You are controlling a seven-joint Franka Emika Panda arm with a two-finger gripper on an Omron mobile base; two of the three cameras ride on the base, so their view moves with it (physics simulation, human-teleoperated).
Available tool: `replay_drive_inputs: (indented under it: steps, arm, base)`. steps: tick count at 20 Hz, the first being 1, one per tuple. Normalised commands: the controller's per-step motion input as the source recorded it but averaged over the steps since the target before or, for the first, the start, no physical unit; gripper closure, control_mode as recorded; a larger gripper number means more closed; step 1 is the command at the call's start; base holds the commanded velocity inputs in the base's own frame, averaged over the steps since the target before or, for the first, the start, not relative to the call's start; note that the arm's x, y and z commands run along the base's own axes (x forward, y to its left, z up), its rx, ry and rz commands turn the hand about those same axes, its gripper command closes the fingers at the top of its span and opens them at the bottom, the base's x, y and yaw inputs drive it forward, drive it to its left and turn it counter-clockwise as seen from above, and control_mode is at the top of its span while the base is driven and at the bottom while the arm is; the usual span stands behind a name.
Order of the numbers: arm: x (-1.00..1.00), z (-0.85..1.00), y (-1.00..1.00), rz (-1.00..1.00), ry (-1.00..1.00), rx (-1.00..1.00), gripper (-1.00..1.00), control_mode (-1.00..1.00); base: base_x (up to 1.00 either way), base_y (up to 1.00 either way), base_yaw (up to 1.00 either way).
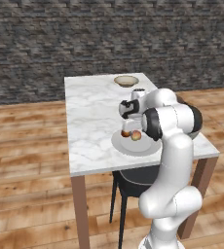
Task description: Take the fruits from the plate on the dining counter and place two fruits in each bowl.
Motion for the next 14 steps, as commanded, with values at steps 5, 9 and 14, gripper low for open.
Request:
replay_drive_inputs:
  steps: [5, 9, 14]
  arm:
    - [0.02, -0.24, -0.04, 0.02, 0.0, 0.0, -1.0, -1.0]
    - [0.0, -0.24, 0.16, 0.06, 0.0, 0.0, -1.0, -1.0]
    - [0.0, -0.14, 0.08, 0.06, 0.0, 0.0, -1.0, -1.0]
  base:
    - [0.0, 0.0, 0.0]
    - [0.0, 0.0, 0.0]
    - [0.0, 0.0, 0.0]
